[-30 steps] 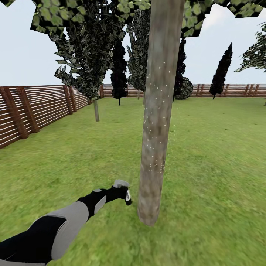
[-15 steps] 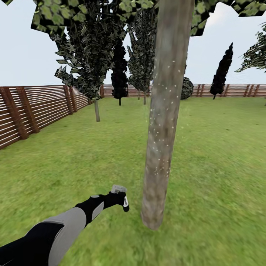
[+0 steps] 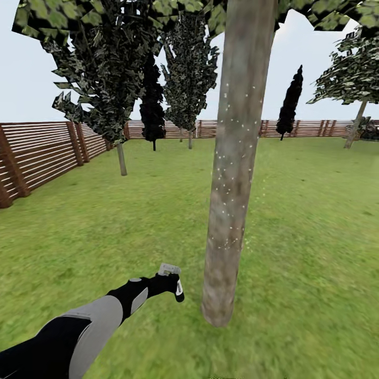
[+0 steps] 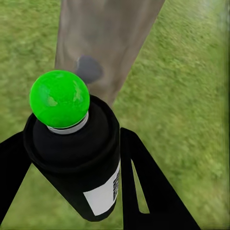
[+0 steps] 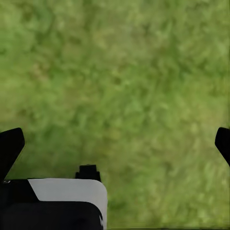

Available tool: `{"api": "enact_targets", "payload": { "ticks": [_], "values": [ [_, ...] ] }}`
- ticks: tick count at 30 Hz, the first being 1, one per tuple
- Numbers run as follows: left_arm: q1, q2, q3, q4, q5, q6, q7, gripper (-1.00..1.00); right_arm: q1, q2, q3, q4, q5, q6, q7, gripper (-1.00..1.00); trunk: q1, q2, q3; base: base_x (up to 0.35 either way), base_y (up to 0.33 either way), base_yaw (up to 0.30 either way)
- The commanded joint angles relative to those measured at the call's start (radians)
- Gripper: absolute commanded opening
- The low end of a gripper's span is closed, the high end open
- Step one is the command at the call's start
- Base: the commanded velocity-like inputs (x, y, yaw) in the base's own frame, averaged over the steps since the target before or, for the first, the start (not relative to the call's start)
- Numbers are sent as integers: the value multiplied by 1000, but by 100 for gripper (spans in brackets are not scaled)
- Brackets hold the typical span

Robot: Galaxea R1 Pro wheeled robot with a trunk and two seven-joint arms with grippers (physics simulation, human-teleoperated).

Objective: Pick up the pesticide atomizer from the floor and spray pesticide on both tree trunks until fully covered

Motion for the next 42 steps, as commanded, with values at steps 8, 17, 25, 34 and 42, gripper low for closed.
{"api": "enact_targets", "payload": {
  "ticks": [8, 17, 25, 34, 42],
  "values": [
    [-1, 0, -3, -1, -1, -3, -2, -100, -2, 2, 3, 5, 5, -7, -5, 100, 0, -2, -2, 0, 350, -289],
    [-1, 0, -3, -1, -1, -3, -2, -100, -2, 2, 3, 5, 5, -7, -5, 100, 0, -2, -2, 71, 350, -153],
    [-1, 0, -3, -1, -1, -3, -2, -100, -1, 2, 3, 5, 5, -7, -5, 100, 0, -2, -2, 129, 350, -291],
    [-1, 0, -3, -1, -1, -3, -2, -100, -1, 2, 3, 5, 5, -7, -5, 100, 0, -2, -2, 6, 350, -157],
    [-1, 0, -3, -1, -1, -3, -2, -100, -1, 2, 3, 5, 5, -7, -5, 100, 0, -2, -2, 0, 350, -187]
  ]
}}
